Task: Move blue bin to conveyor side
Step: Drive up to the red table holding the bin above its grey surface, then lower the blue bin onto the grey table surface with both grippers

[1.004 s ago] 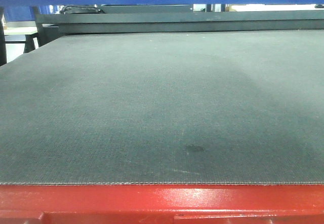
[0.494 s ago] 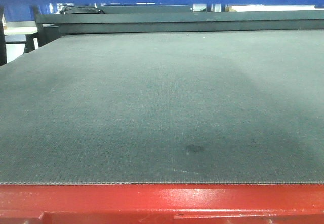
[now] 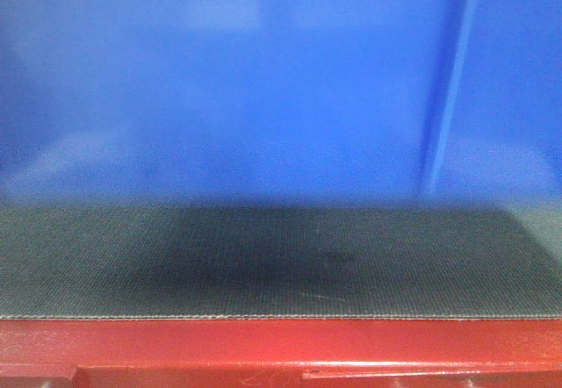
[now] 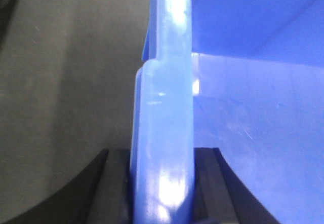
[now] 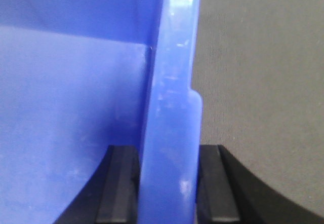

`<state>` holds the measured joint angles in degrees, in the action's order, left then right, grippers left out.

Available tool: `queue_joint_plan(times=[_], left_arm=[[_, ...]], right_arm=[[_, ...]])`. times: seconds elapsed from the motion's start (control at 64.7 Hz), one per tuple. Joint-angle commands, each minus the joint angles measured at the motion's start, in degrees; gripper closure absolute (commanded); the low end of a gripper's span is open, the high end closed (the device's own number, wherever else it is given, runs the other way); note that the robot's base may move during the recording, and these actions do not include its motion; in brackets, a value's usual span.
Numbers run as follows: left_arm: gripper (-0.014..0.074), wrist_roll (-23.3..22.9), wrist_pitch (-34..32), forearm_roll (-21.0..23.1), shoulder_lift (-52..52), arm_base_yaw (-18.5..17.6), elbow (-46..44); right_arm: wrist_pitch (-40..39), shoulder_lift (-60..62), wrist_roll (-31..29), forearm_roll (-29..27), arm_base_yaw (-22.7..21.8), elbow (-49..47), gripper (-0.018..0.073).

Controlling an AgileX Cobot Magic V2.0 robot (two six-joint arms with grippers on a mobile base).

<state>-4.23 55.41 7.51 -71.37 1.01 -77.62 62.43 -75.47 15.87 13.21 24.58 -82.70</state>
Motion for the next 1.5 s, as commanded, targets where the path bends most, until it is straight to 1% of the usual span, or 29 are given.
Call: queue_joint_plan(times=[0.0,0.062,0.201,0.263,0.324,0.494,0.664,0.958,1.113,1.19,1.267,1.298,1.313,1.375,1.422,1.437,1.483], left_arm=[[0.0619,1.34,-7.96,5.73,-0.01,-0.41,1.96],[0.0619,1.61,-9.09,5.6,-0.47,-1.32,3.64],[0.0617,2.37,-11.67,3.93,-0.57,-4.63,6.13],[0.0617,2.37,-12.35,2.37,-0.57,-6.17,6.89],[0.0617,2.37,-13.05,2.37,-0.57,-6.94,7.46],[0.0617,2.37,-16.25,1.96,-0.86,-7.05,8.72],[0.0617,2.37,-17.06,1.33,-2.12,-7.05,8.77],[0.0617,2.37,-14.86,1.97,-4.99,-7.05,8.77],[0.0617,2.37,-15.34,1.85,-5.31,-7.05,8.77],[0.0595,2.37,-15.41,1.85,-5.41,-7.05,8.77],[0.0527,2.37,-15.41,1.85,-5.63,-7.05,8.77],[0.0479,2.37,-15.41,1.85,-5.63,-7.05,8.77],[0.0469,2.37,-15.41,1.85,-5.63,-7.05,8.77],[0.0375,2.37,-15.68,1.85,-5.63,-7.05,8.77],[0.0317,2.37,-15.78,1.85,-5.63,-7.05,8.77],[0.03,2.37,-15.78,1.85,-5.63,-7.05,8.77],[0.0251,2.37,-15.91,1.76,-5.63,-7.05,8.77]], right_arm=[[-9.45,0.8,-0.84,1.58,-1.39,3.07,0.0648],[-10.77,0.8,0.29,1.45,-2.96,4.64,0.0648],[-11.28,0.73,0.54,-2.34,-6.77,5.84,0.0648],[-12.05,0.66,0.54,-2.45,-7.31,5.84,0.0648],[-12.64,0.6,0.54,-2.45,-7.46,5.84,0.0648],[-13.1,-1.19,0.54,-2.45,-7.46,6.1,0.0648],[-13.48,-3.38,0.54,-2.45,-7.46,6.21,0.0648],[-13.23,-3.97,0.54,-1.77,-7.46,6.21,0.0648],[-13.23,-4.36,0.54,-1.73,-7.46,6.21,0.0648],[-13.0,-4.76,0.54,-1.73,-7.46,6.21,0.0648],[-11.9,-5.29,0.54,-1.73,-7.46,6.21,0.0642],[-11.27,-5.48,0.54,-1.73,-7.46,6.21,0.0631],[-11.04,-5.64,0.54,-1.73,-7.46,6.21,0.0619],[-10.41,-6.06,0.54,-1.73,-7.46,6.21,0.053],[-10.48,-6.38,0.54,-1.73,-7.46,6.21,0.0417],[-10.48,-6.52,0.54,-1.73,-7.46,6.21,0.0365],[-10.72,-6.49,0.54,-1.73,-7.46,6.21,0.028]])
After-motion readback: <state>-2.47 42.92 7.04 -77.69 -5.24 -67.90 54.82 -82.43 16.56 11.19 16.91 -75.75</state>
